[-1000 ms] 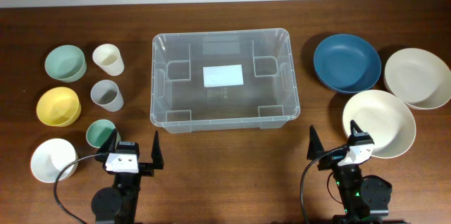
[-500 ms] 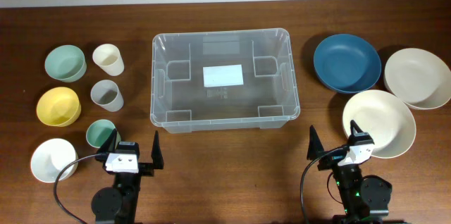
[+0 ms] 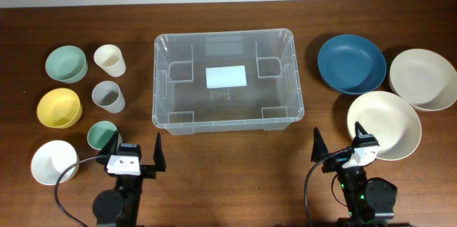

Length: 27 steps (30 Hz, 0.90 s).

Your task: Pack container

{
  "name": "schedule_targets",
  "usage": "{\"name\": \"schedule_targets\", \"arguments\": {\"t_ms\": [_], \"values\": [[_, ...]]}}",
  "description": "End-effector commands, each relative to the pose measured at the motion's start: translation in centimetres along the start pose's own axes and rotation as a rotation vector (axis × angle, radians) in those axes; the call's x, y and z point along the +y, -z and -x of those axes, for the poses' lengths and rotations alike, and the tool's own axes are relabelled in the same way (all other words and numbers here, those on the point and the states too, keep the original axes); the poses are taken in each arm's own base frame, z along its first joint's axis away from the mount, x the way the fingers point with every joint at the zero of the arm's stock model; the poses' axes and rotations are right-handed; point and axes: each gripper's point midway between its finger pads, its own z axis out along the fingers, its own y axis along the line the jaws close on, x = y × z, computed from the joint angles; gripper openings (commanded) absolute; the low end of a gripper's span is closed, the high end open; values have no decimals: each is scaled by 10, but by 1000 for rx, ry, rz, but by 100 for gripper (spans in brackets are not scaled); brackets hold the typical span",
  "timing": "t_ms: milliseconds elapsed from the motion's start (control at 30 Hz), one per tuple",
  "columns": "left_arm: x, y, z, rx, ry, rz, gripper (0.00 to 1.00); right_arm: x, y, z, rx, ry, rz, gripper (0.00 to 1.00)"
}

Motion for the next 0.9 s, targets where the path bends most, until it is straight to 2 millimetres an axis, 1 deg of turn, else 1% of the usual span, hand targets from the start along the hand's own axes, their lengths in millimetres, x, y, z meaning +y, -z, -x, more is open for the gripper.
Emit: {"name": "schedule_targets", "arguments": {"t_ms": [0,600,733,867], "values": [[2,0,-1,0,7,10,99,0,0,-2,1,5,-2,99],[2,0,-1,0,7,10,99,0,0,-2,1,5,-2,99],[2,0,-1,0,7,10,99,6,0,-2,3,3,29,99],[2,0,-1,0,7,10,99,4,0,1,-8,6,20,99]]}}
